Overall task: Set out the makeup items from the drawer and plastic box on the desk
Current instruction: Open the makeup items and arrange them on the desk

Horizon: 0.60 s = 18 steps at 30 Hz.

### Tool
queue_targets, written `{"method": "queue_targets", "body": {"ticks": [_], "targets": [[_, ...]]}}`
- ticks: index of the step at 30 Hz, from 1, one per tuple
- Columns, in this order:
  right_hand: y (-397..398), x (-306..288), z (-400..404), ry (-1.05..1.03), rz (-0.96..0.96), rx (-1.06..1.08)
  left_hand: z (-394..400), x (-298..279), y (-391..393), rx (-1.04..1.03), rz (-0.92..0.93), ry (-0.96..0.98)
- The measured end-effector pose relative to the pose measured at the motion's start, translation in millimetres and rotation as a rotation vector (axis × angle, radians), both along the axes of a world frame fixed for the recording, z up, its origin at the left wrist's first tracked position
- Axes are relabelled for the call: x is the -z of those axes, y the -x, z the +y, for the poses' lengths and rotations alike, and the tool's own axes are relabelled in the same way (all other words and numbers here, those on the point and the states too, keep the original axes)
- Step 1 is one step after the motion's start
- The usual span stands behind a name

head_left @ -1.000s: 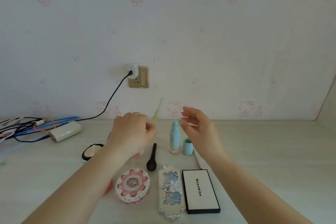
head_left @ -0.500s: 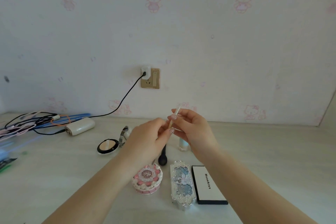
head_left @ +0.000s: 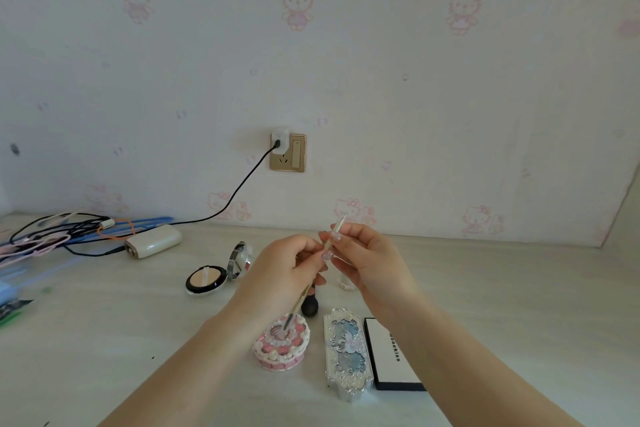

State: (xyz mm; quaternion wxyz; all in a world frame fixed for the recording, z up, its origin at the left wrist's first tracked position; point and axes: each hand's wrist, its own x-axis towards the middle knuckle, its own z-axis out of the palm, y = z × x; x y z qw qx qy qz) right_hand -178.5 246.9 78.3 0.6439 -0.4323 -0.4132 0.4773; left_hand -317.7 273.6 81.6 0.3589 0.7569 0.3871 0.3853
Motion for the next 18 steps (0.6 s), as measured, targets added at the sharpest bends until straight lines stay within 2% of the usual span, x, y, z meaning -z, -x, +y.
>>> {"method": "queue_targets", "body": {"ticks": [11,15,18], "targets": [[-5.5,-8.8,-4.0,0.0,0.019,-0.011,-4.7,-9.3,-2.8,0.048,-0.002,0.03],[-38.6,-31.0,-3.1,-0.059,0.258,0.159,-8.7,6.0,2.3,0.084,0.026,0.134],[-62.9,-37.5,-10.3,-0.058,0.202,0.208,-6.9,12.5,4.5,0.046,-0.053,0.191]]}}
